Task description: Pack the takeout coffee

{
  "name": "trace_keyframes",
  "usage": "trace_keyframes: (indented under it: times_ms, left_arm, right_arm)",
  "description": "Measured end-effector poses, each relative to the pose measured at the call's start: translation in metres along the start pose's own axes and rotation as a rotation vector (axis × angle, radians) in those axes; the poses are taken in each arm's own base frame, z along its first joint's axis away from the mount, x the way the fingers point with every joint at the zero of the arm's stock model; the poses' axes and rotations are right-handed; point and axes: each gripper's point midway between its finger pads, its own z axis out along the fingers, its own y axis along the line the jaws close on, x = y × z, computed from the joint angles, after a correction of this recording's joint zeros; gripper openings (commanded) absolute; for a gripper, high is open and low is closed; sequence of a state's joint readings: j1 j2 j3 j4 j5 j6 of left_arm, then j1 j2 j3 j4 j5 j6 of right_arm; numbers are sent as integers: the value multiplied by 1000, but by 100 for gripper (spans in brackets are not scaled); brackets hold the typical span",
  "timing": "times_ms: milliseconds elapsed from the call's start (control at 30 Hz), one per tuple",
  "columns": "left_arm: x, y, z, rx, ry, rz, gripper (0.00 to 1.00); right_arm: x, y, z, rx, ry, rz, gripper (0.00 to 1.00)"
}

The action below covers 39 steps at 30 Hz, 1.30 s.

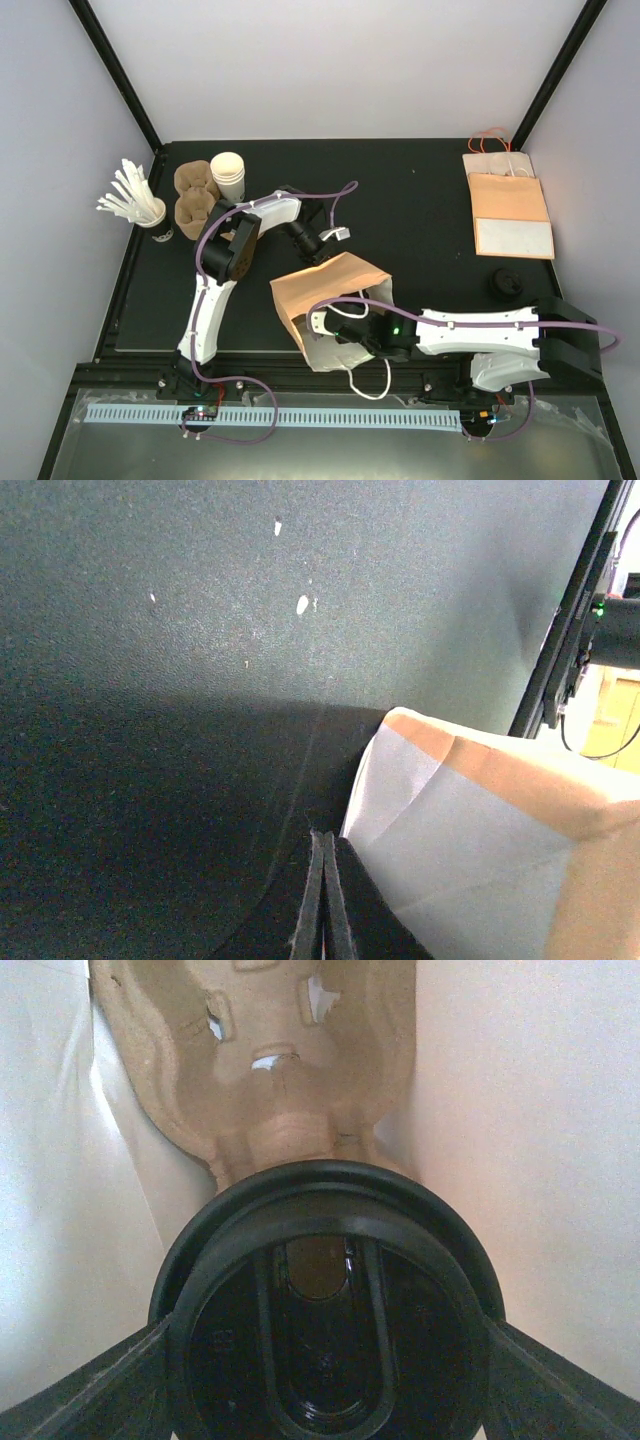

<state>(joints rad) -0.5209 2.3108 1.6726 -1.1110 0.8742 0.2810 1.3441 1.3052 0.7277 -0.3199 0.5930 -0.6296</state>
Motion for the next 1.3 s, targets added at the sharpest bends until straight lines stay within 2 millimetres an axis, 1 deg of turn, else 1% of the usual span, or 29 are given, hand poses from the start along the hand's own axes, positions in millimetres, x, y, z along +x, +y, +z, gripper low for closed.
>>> trace_keyframes:
  times_ms: [100,133,267,367,400,467,500,567,600,667,733,767,833,967,1033,1133,1233,1300]
  left_arm:
    - [-1,0,0,-1,-3,4,5]
    - [-1,0,0,-1,-4,5,9]
    - [-4,5,0,-25,-12,10,37]
    - [-9,3,-3,-32,-35,-6,50]
    - [-10,3,-6,-49,-41,-5,56]
    - [-14,2,-14,-93,-56,-32,67]
    - [-18,0,-20,-108,-68,-32,75]
    - [-29,-6,-34,-150,-105,-33,86]
    - [-36,-11,-45,-172,-132,-35,89]
    - [-50,-31,-72,-193,-201,-28,91]
    - [-64,-57,-106,-228,-295,13,92]
    - [-68,-68,-121,-244,-338,32,92]
    - [-70,-95,-153,-271,-431,69,92]
    - [-61,-138,-204,-320,-591,131,93]
    - [-54,-149,-219,-344,-645,145,93]
    - [-41,-159,-237,-380,-709,154,93]
    - [-30,-166,-248,-402,-756,165,92]
    - [-25,-170,-250,-407,-775,169,92]
  right_arm:
    - [-1,0,1,2,2,0,79]
    - [-1,0,2,4,3,1,79]
    - [-2,-4,1,0,11,4,79]
    - [-4,-8,-4,-21,21,4,80]
    - [-4,-11,-5,-32,26,10,80]
    - [1,-13,-5,-58,54,23,79]
    - [6,-14,-4,-71,75,29,79]
    - [13,-19,-2,-87,116,43,78]
    - [16,-21,-1,-94,132,52,78]
    - [21,-24,1,-113,160,68,77]
    - [23,-28,3,-136,173,84,77]
    - [23,-30,3,-146,178,93,77]
    - [26,-35,4,-175,185,120,77]
    - [37,-46,5,-238,206,190,78]
    - [42,-50,7,-266,218,219,78]
    - [48,-56,13,-304,230,260,79]
    - [51,-63,19,-331,238,293,80]
    - [54,-66,22,-344,245,310,80]
